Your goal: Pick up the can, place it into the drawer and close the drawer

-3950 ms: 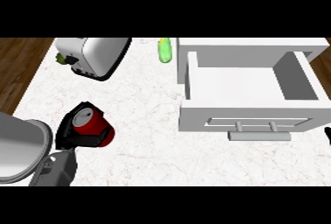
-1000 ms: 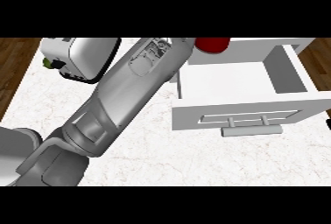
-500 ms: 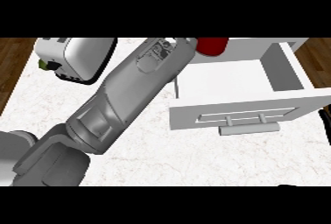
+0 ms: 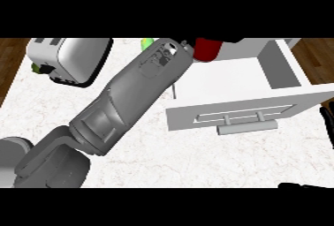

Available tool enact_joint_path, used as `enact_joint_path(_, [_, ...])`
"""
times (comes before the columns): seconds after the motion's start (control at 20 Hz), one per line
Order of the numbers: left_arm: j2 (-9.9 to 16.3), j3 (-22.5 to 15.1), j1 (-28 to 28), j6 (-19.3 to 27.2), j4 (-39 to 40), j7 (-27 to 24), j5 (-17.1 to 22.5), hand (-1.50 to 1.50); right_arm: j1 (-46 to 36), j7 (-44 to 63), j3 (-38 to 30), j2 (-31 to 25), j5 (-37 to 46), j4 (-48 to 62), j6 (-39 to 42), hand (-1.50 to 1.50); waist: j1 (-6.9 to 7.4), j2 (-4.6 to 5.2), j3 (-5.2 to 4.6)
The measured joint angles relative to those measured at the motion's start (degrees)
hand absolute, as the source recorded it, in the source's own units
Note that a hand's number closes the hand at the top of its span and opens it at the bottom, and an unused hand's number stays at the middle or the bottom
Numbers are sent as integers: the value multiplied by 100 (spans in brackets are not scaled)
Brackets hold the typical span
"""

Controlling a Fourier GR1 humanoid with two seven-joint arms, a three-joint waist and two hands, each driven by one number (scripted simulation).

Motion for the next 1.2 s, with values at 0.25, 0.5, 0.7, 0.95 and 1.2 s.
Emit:
enact_joint_path(0.25, [1, -275, 131, 119, 144, -249, 74, -150, -81, -59, 47, -6, 33, 48, 16, -150, -72, 28, 1])
enact_joint_path(0.5, [0, -435, 206, 288, 237, -355, 201, -150, -258, 30, 53, -77, 35, 92, 9, -150, -111, 47, 0])
enact_joint_path(0.7, [1, -540, 269, 488, 261, -400, 316, -150, -291, 49, 71, -88, 51, 92, 8, -150, -132, 46, -1])
enact_joint_path(0.95, [0, -606, 308, 672, 294, -513, 459, -150, -358, 178, 55, -134, 14, 3, -8, -150, -143, 47, -3])
enact_joint_path(1.2, [1, -567, 287, 768, 324, -599, 645, -150, -292, -22, 13, -239, 243, -147, 9, -150, -145, 46, -4])
